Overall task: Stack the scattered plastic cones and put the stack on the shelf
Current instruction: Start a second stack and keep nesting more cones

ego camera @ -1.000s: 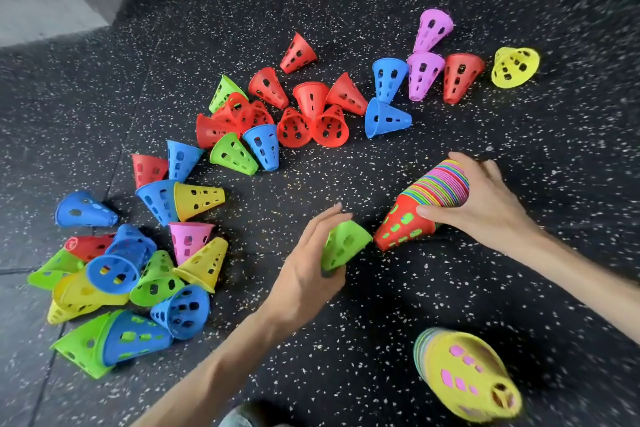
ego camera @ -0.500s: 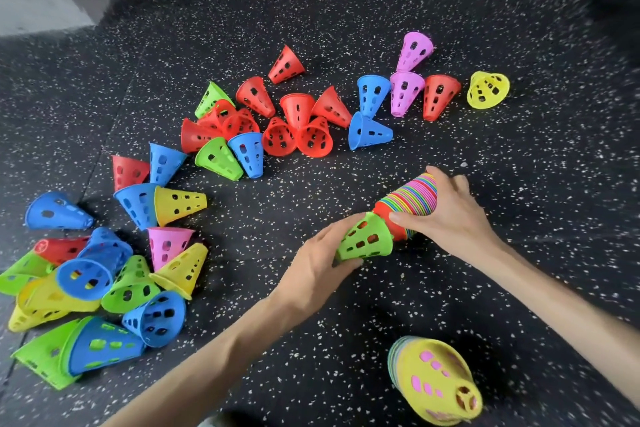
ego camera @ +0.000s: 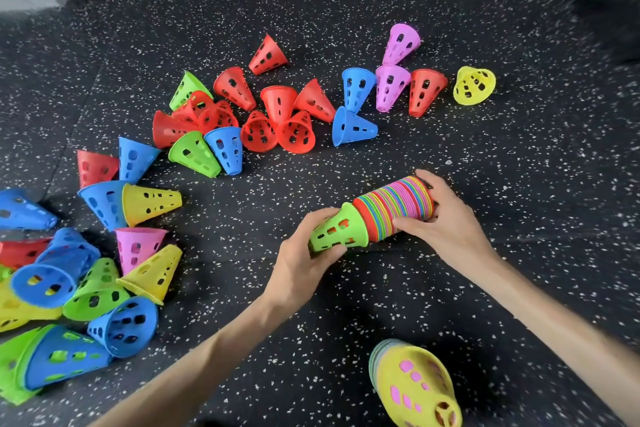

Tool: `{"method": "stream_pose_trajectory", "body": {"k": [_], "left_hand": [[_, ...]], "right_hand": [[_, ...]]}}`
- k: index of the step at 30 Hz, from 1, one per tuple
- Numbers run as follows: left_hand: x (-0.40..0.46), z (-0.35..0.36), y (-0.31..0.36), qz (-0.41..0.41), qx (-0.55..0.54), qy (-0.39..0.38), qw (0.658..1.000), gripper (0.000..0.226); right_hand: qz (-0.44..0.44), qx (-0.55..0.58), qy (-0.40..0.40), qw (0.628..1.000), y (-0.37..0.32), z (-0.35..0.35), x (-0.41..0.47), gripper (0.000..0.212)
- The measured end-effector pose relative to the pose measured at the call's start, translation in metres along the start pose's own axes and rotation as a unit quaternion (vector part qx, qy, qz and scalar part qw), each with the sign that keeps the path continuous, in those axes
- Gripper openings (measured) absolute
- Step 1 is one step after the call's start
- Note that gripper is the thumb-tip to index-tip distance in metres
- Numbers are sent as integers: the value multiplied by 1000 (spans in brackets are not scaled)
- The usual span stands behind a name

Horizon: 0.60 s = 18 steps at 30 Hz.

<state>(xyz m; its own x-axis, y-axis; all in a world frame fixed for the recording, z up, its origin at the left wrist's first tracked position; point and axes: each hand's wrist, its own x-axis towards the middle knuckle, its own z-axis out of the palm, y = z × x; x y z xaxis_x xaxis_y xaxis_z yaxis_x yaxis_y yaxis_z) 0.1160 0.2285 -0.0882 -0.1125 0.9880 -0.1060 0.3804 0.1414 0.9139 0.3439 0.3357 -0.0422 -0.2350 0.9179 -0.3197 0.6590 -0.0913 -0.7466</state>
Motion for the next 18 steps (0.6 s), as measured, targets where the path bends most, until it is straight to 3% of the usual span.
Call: {"method": "stream_pose_trajectory", "body": {"k": [7,15,18], "left_hand": [[-8,-2,6,12,-49,32,998,49],[-40,-33,81,35,-136,108,984,47],[-54,-51,117,100,-158,142,972,38]], "right_hand": [[-38,141,-24,989,-3,1,-3,65],[-106,181,21,978,-65,-38,-43,55],[-157,173,39,972,-94,-57,-71,55]]}}
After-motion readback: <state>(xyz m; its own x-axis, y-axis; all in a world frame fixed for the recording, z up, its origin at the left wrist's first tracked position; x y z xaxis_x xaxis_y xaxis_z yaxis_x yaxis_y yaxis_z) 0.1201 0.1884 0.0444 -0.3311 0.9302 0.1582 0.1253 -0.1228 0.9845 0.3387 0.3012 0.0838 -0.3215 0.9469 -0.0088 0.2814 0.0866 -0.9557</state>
